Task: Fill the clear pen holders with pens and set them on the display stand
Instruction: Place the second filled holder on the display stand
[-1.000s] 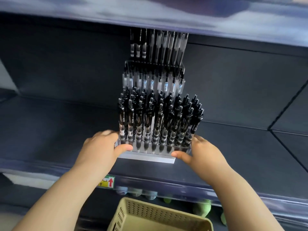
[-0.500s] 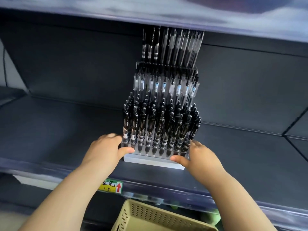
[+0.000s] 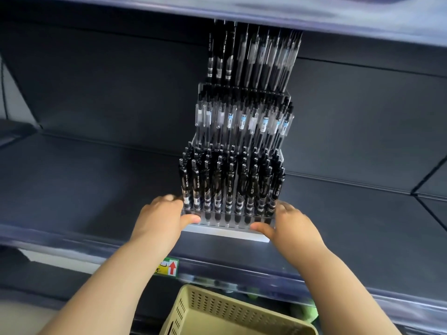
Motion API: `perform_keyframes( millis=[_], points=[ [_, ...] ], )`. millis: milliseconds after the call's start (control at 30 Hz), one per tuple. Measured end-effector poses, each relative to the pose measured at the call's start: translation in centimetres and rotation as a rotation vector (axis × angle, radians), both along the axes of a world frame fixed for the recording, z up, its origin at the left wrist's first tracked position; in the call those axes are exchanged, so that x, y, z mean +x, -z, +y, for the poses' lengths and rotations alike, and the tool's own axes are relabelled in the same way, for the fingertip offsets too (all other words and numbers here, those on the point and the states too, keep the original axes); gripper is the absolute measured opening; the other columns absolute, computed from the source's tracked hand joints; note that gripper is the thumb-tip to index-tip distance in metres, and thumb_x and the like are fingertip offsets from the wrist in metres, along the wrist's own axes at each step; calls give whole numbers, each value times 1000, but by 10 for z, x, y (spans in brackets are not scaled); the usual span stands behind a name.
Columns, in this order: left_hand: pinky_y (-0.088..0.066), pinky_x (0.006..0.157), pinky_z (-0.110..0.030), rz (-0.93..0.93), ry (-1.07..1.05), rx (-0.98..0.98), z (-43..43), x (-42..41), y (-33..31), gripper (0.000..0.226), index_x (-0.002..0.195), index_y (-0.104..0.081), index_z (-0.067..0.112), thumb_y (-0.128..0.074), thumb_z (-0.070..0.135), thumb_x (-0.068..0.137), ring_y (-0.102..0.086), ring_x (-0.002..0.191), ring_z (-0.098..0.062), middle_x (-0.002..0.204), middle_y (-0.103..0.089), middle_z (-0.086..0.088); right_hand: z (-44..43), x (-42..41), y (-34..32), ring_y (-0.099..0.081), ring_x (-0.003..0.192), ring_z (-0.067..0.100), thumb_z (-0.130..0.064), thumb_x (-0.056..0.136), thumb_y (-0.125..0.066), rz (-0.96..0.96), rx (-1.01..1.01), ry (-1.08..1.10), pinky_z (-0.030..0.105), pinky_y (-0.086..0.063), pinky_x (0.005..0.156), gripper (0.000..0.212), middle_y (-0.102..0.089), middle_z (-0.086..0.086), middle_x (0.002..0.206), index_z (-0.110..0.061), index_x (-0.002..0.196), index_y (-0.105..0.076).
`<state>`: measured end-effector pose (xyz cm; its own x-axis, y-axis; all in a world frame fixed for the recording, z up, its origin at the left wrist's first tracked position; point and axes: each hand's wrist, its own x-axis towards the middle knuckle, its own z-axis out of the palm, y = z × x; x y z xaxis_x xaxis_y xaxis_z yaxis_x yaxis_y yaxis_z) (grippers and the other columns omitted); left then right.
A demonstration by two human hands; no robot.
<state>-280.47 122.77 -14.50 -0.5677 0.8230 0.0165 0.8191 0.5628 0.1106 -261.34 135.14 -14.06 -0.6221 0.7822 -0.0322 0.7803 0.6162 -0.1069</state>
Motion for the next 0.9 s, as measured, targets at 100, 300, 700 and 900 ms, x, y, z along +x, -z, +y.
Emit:
perform_keyframes(
  millis=[100,300,700,900],
  points=[
    [-40,86,-30,-9,1,45,1,0,3,43,91,-50,14,-41,57,91,-49,106,-20,110,-55,-1,3,-2,7,-50,117,20,-67,82,-41,56,3,12,30,-43,93,72,-50,2,130,-11,128,-45],
    [-40,80,-29,20,-15,110,2,2,11,50,112,-52,10,-46,54,90,-53,104,-22,109,-59,-4,-1,-4,18,-23,141,22,-64,88,-31,-37,10,14,29,-33,106,87,-5,7,158,-6,148,-8],
    [-39,67,-28,-189,-72,319,-1,-1,21,48,122,-56,21,-61,49,84,-50,83,-19,91,-58,-1,-6,-1,33,-39,133,20,-60,83,-47,290,-111,86,34,-43,99,87,-9,-6,157,-18,150,-9],
    [-39,67,-26,-209,-37,359,-5,-3,24,52,130,-51,26,-59,50,85,-48,82,-16,89,-55,2,-4,2,29,-23,141,14,-47,87,-57,375,-217,97,25,-24,111,78,-21,-3,155,-14,148,-21]
  ],
)
